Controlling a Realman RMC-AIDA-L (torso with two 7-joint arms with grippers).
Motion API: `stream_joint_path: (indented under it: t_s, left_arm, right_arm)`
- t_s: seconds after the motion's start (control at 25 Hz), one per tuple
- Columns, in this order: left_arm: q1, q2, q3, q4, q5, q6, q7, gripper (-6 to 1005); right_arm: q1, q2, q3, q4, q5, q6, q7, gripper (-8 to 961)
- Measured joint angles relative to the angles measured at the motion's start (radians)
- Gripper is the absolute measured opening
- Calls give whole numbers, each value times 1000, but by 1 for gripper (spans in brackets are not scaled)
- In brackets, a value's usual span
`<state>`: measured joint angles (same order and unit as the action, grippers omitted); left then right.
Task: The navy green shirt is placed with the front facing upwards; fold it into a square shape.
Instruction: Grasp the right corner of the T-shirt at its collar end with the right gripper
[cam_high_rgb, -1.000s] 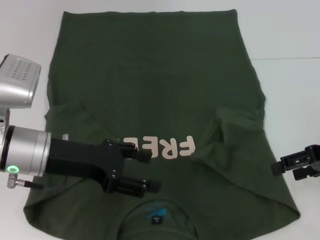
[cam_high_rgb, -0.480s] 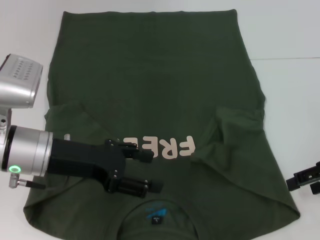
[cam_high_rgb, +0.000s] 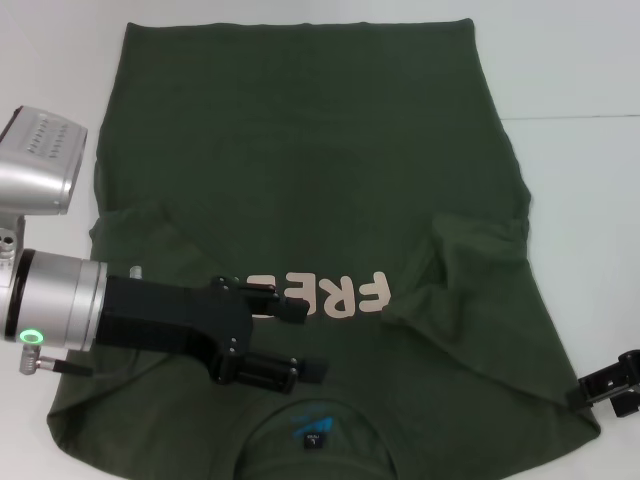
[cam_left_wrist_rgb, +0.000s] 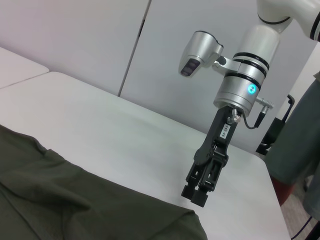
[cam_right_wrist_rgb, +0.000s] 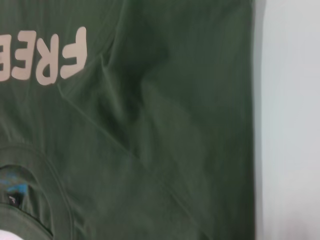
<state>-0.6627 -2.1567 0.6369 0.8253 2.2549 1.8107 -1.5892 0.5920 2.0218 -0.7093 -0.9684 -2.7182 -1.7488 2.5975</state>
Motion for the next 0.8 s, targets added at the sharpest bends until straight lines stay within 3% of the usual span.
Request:
stream_joint_path:
  t_s: [0.24, 0.8]
  left_arm:
    - [0, 0, 0, 2, 0, -1, 0, 847]
    - [1, -2, 0, 3, 0, -2, 2, 847]
  right_arm:
    - [2, 0, -4, 3, 0, 6, -1, 789]
    - [9, 23, -47, 5, 0, 22, 0, 776]
